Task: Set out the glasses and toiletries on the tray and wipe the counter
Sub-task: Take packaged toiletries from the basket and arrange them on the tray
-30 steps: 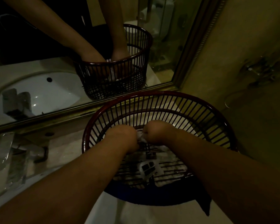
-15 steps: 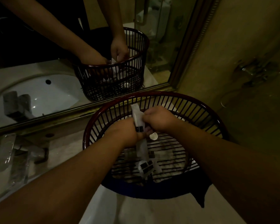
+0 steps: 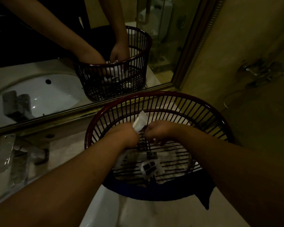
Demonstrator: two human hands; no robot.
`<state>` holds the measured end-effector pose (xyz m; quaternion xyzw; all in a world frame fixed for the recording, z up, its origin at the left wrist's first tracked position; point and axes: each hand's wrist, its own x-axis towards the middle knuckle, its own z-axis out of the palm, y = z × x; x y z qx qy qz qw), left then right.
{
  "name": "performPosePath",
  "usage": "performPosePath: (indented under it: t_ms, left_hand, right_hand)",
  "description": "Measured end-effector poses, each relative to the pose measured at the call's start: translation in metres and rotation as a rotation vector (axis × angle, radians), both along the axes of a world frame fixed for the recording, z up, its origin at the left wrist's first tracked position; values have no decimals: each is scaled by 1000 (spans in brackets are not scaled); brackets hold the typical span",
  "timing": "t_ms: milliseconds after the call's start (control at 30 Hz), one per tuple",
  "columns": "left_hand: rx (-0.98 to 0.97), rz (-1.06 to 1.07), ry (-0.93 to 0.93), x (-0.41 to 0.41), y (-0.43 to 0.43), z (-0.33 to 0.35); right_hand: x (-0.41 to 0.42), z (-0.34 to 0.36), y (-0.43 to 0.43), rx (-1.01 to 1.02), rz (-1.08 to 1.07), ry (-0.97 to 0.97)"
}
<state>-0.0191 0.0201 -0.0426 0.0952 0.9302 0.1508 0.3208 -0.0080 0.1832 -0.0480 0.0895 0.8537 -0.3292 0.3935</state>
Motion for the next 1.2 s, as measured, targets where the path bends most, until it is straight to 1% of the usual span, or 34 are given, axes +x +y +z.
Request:
performPosePath:
  t_ms: [100, 133, 167, 233, 333, 433, 500, 600, 667, 800, 867, 1000, 1067, 1100, 1200]
  left_hand:
    - [0, 33, -5, -2, 0, -4]
    - [2, 43, -1, -3, 0, -5]
    - [2, 48, 1, -3, 0, -7]
    - [-6, 40, -3, -5, 0, -9]
    - [-27, 29, -19, -9, 0, -10]
    - [-30, 38, -24, -11, -2, -9]
    - [-26, 48, -16, -11, -2, -8]
    - [-33, 57, -27, -9, -3, -6]
    - [-16, 64, -34, -9, -2, -5]
    - [-34, 49, -14, -8, 0, -7]
    - [-23, 36, -12, -7, 1, -5]
    - [72, 4, -21, -6, 1, -3]
    - [132, 58, -44, -7, 1, -3]
    - [171, 102, -59, -9, 1, -3]
    - [307, 251, -120, -12, 1, -1]
  right_hand:
    - [3, -25, -11, 292, 436, -72]
    - [4, -35, -15, 344, 505, -120]
    - [5, -44, -18, 371, 529, -169]
    - [4, -56, -24, 399, 559, -223]
    - [-1, -67, -27, 435, 599, -227]
    - [2, -70, -27, 424, 626, -260]
    - [3, -70, -23, 411, 565, -224]
    - [-1, -64, -13, 407, 497, -74]
    - [-5, -58, -7, 428, 473, -16]
    - [-11, -47, -2, 414, 398, -18]
    - [-14, -41, 4, 324, 307, -42]
    - [-15, -27, 10, -60, -223, -149]
    - [-14, -22, 11, -284, -367, -178]
    - [-13, -22, 12, -395, -385, -192]
    - [-8, -22, 16, -635, -310, -250]
